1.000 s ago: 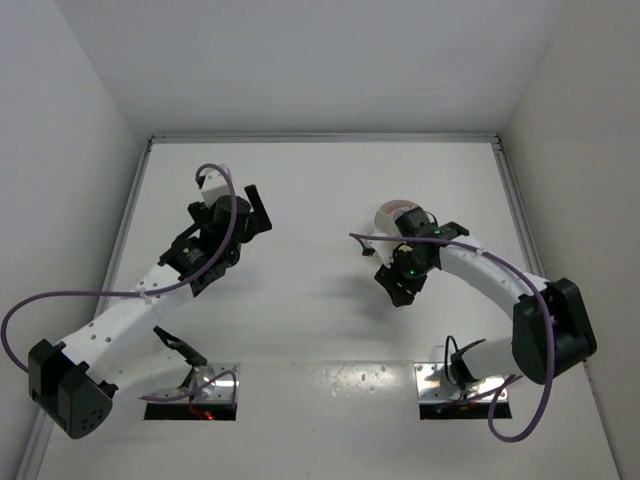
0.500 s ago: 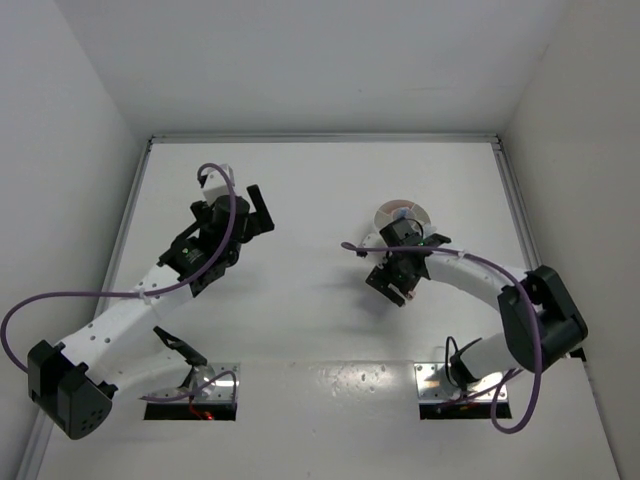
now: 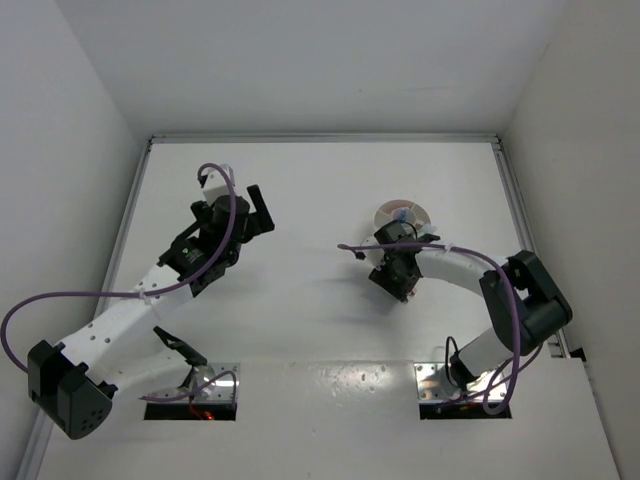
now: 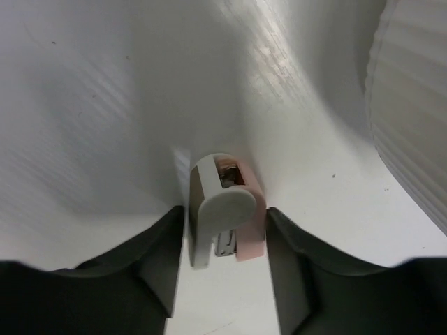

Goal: Sort the stationery into containers
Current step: Pick up the stapler from the center of the board, then place the stapler in the storage box.

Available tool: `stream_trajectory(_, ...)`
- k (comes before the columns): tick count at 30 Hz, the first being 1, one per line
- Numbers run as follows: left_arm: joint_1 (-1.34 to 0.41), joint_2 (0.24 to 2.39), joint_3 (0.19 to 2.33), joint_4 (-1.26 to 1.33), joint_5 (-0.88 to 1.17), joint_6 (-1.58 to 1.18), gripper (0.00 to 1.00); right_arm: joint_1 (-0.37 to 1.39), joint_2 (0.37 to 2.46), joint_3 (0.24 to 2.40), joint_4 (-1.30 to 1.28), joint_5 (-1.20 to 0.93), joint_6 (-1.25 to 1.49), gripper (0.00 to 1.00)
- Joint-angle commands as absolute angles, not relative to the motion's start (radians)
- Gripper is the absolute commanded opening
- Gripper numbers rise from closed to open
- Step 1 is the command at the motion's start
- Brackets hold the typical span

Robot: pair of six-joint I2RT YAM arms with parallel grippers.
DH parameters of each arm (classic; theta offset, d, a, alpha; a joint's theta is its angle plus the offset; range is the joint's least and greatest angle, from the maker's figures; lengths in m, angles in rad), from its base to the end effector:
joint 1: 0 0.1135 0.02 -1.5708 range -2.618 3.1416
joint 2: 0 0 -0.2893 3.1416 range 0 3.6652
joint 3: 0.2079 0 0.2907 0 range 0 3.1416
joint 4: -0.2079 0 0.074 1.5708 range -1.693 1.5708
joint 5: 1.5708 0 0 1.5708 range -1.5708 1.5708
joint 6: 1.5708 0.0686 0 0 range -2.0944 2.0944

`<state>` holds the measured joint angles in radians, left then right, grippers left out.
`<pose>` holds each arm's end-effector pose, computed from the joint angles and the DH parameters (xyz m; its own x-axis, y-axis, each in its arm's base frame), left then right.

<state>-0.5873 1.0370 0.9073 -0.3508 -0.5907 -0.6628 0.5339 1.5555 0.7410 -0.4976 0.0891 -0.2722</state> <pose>0.2532 -0.1227 0.3247 -0.3335 -0.3919 -0.8574 -0.1980 0.9183 -0.3427 0.2535 0.1427 0.0995 -0.6705 -0.7075 -0.2233 -0.6931 0.7047 -0.1516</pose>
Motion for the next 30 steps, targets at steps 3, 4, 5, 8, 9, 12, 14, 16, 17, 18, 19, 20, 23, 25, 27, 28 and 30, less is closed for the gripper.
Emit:
stream_trajectory(3,-0.580,1.023,0.908,-0.328,-0.586,-0.655,1.00,0.541,1.545,0.775,-0.482,0.089,-0.255,0.34)
stream_trajectory(4,-0.580,1.023,0.908,-0.328,-0.586,-0.655,1.00,0.541,1.545,0.775,-0.482,0.089,-0.255,0.31)
stream_trajectory(5,-0.580,1.023,0.908,-0.328,-0.586,-0.655,1.00,0.541,1.533,0.775,-0.491,0.066,-0.255,0.29)
stream_trajectory(8,-0.580,1.023,0.908,-0.328,-0.586,-0.646,1.00,0.541,1.479,0.785,-0.525,-0.023,-0.278,0.27)
stream_trajectory(9,-0.580,1.023,0.908,-0.328,-0.586,-0.646,1.00,0.541,1.462,0.799,-0.535,-0.050,-0.296,0.27)
stream_trajectory(12,-0.580,1.023,0.908,-0.328,-0.586,-0.646,1.00,0.541,1.390,0.865,-0.580,-0.181,-0.325,0.26)
stream_trajectory(14,-0.580,1.023,0.908,-0.328,-0.586,-0.646,1.00,0.541,1.364,0.919,-0.615,-0.276,-0.339,0.26)
stream_trajectory(16,-0.580,1.034,0.908,-0.319,-0.595,-0.646,1.00,0.541,1.355,1.020,-0.626,-0.313,-0.339,0.26)
stream_trajectory(17,-0.580,1.034,0.908,-0.319,-0.595,-0.646,1.00,0.541,1.367,1.095,-0.626,-0.313,-0.327,0.25)
stream_trajectory(18,-0.580,1.043,0.908,-0.319,-0.604,-0.646,1.00,0.541,1.406,1.135,-0.626,-0.313,-0.313,0.23)
stream_trajectory(19,-0.571,1.043,0.908,-0.319,-0.604,-0.646,1.00,0.541,1.434,1.176,-0.626,-0.267,-0.276,0.19)
stream_trajectory(20,-0.571,1.043,0.908,-0.319,-0.604,-0.637,1.00,0.541,1.466,1.259,-0.626,-0.240,-0.258,0.17)
stream_trajectory(23,-0.561,1.052,0.908,-0.319,-0.604,-0.637,1.00,0.551,1.578,1.379,-0.626,-0.111,-0.189,0.13)
stream_trajectory(25,-0.561,1.052,0.908,-0.319,-0.604,-0.637,1.00,0.563,1.612,1.417,-0.604,-0.014,-0.166,0.13)
stream_trajectory(27,-0.561,1.052,0.908,-0.319,-0.604,-0.637,1.00,0.574,1.634,1.427,-0.575,0.085,-0.157,0.13)
stream_trajectory(28,-0.561,1.052,0.908,-0.319,-0.604,-0.637,1.00,0.583,1.652,1.437,-0.575,0.125,-0.156,0.13)
stream_trajectory(30,-0.552,1.052,0.908,-0.319,-0.604,-0.637,1.00,0.594,1.672,1.449,-0.575,0.228,-0.156,0.13)
